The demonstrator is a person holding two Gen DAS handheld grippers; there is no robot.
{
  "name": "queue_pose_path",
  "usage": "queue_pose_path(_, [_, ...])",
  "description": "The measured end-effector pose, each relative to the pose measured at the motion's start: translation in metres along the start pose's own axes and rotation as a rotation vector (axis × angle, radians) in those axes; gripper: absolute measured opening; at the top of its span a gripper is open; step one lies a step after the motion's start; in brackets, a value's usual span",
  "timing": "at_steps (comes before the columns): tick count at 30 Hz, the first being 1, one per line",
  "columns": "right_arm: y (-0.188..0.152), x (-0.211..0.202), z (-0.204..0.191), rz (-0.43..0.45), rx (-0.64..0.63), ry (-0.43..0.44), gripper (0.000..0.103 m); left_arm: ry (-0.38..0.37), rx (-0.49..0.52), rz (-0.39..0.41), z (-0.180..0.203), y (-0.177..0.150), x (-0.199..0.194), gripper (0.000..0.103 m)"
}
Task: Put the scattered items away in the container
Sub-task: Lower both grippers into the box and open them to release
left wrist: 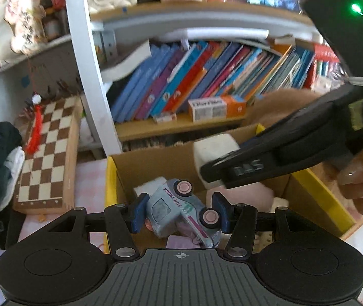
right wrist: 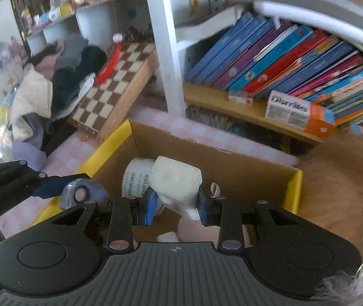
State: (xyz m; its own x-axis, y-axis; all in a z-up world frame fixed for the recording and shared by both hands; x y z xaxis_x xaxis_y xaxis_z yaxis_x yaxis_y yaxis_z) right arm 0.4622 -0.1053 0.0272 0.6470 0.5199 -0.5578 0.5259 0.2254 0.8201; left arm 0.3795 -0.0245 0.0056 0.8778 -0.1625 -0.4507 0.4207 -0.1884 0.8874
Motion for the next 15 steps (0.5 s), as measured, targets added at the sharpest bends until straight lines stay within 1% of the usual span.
queue_pose_path(7, [0.001,0.042,0.0,-0.07,-0.061,0.012,0.031,0.001,0.015,-0.08,-0.001,-0.003,0.023,0.053])
queue_pose_path(12, [-0.002,0.065,0.007,-0.123,-0.058,0.013,0.031,0.0,0.015,-0.128,-0.003,-0.007,0.036,0.053])
queue_pose_path(15, [-0.003,0.073,0.012,-0.14,-0.037,0.027,0.031,-0.006,0.021,-0.146,-0.004,-0.008,0.041,0.053])
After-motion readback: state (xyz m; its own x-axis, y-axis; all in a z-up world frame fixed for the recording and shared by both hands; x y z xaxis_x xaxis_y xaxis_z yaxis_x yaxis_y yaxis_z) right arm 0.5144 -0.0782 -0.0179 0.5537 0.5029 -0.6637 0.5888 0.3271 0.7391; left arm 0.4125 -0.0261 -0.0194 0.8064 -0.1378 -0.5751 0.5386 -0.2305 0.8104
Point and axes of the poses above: each gripper's, at about its wrist camera, not at the fingertips, and x roughly the way its jaws point, z to its right, y to its top, the point moved 3 cm from there along x, roughly the way its jaws point, and after that the axes turned 12 degrees about z, right-handed, at the moved point
